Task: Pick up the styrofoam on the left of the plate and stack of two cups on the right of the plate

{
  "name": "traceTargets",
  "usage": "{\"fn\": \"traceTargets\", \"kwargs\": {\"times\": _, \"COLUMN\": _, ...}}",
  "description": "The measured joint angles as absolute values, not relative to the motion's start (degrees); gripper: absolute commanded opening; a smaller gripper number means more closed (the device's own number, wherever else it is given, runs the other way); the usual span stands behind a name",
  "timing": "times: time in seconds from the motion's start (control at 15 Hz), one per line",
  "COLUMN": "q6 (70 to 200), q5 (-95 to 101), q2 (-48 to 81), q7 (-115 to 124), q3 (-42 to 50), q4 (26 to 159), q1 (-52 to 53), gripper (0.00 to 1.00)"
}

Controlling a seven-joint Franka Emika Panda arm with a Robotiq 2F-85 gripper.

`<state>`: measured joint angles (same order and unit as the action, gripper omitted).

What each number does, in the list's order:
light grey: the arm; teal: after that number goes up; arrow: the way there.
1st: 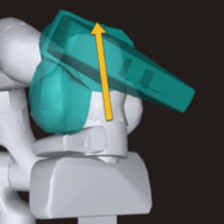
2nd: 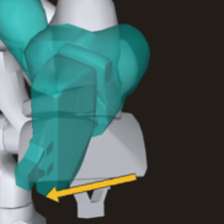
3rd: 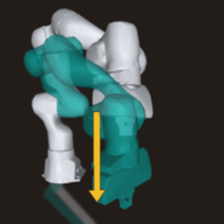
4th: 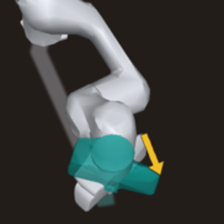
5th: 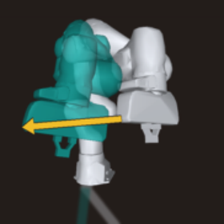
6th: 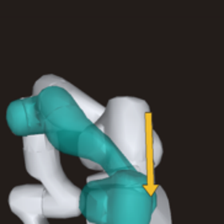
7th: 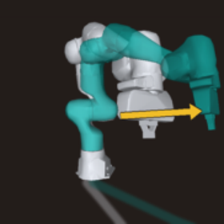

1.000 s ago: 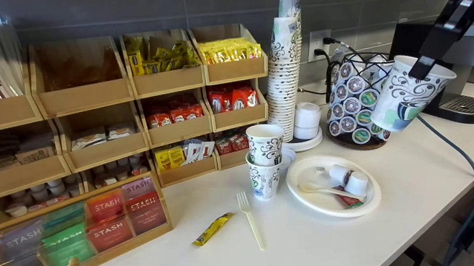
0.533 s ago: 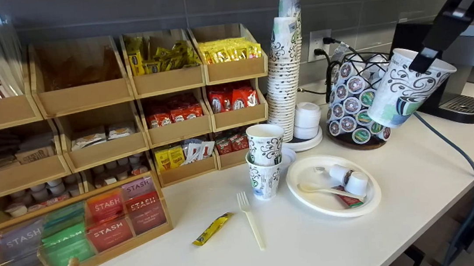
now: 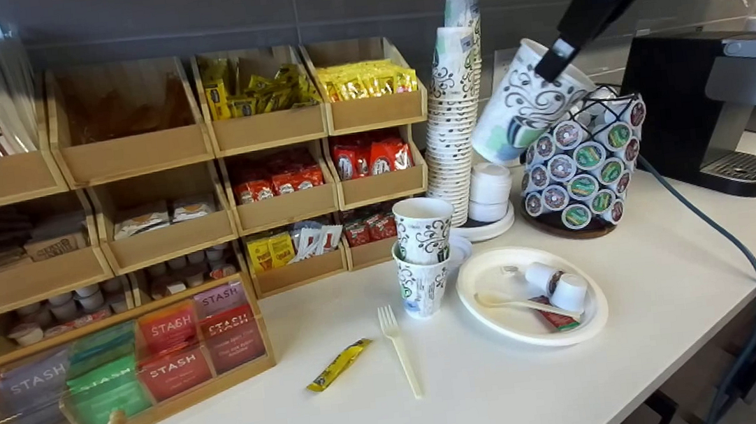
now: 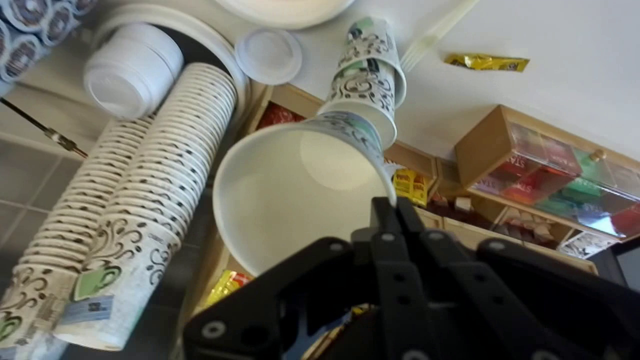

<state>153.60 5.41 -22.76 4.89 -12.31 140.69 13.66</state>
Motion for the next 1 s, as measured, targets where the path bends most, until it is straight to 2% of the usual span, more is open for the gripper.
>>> {"fn": "traceTargets", "kwargs": {"times": 0.47, "q6": 155.2, "q5": 4.01, "q2": -8.29, "q7": -1.77, "q3": -12.58, "q4": 130.69, "q1": 14.66, "gripper": 0.01}}
{"fn": "traceTargets", "kwargs": {"times": 1.0, "q6": 151.52, "q5": 10.43, "q2": -0.93, "q7": -3.01, "q3": -12.74, "q4": 125.1, "q1": 14.26, "gripper": 0.01}}
